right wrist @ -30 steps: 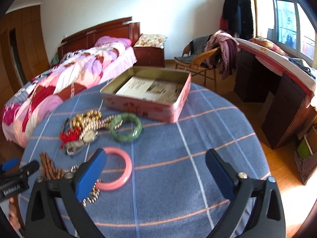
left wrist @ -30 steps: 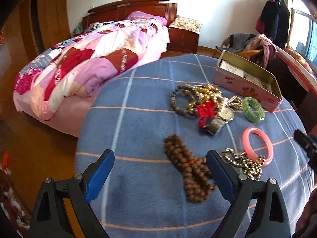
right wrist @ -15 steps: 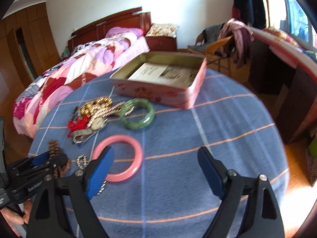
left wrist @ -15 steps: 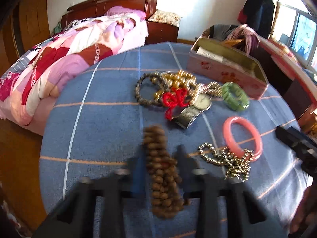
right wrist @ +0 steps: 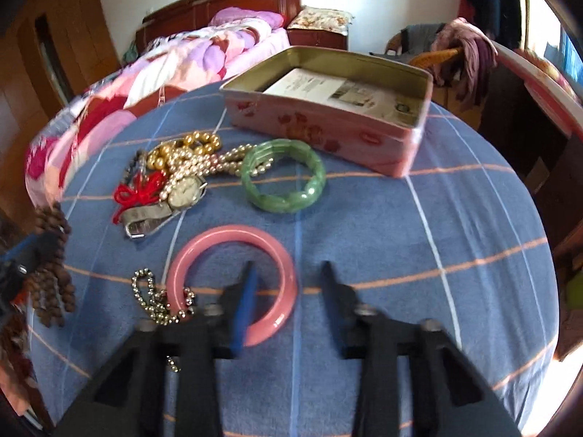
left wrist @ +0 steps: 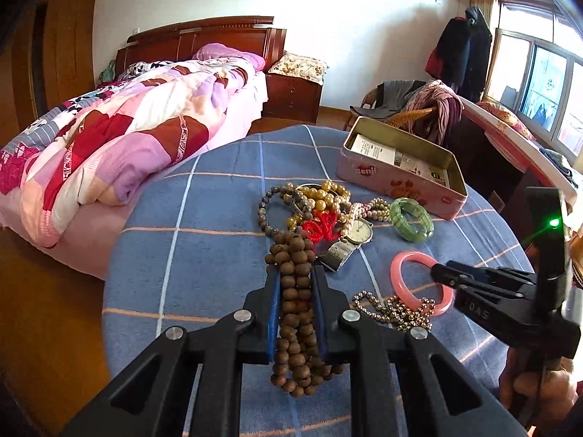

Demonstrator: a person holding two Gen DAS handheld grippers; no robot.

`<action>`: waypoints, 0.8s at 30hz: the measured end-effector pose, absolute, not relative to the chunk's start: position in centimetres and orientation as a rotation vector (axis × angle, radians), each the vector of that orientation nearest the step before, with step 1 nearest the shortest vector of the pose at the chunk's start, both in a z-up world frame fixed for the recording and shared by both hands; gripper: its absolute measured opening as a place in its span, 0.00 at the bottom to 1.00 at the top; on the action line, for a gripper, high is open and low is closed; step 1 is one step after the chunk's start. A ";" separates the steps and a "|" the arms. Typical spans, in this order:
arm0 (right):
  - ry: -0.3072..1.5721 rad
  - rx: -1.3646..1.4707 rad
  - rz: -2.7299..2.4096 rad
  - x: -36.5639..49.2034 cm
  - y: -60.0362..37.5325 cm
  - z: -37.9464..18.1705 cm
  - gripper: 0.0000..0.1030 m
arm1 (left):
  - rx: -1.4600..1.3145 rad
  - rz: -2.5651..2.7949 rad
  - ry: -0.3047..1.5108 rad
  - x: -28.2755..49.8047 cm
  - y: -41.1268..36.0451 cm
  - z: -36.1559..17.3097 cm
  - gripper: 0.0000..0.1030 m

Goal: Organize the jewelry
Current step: 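Grasp the brown wooden bead bracelet with the left tool while the right tool grasps the pink bangle, then carry the bead bracelet and pink bangle into the pink tin and release both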

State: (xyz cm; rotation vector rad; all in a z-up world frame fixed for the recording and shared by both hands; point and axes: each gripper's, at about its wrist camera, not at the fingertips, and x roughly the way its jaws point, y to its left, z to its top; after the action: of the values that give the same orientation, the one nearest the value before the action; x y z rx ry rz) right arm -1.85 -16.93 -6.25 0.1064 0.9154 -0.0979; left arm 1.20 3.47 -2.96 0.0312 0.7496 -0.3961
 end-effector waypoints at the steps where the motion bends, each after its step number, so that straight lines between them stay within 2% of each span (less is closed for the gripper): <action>1: 0.917 0.110 -0.095 -1.8 -17.0 -6.2 0.13 | 0.033 -0.393 0.745 1.1 3.5 -2.9 0.15; 16: 0.639 0.228 -0.133 -6.6 -20.1 1.8 0.13 | 0.003 -0.393 0.689 -0.1 4.1 -1.2 0.15; 24: 0.663 0.260 -0.192 -5.8 -22.1 0.8 0.13 | -0.011 -0.446 0.703 -0.1 2.7 -1.6 0.15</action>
State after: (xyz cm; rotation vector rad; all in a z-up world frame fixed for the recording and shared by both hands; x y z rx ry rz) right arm -5.79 -22.07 0.80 0.2598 0.6633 -0.1922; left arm -0.07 2.71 -1.59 -0.0108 0.7029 -0.4456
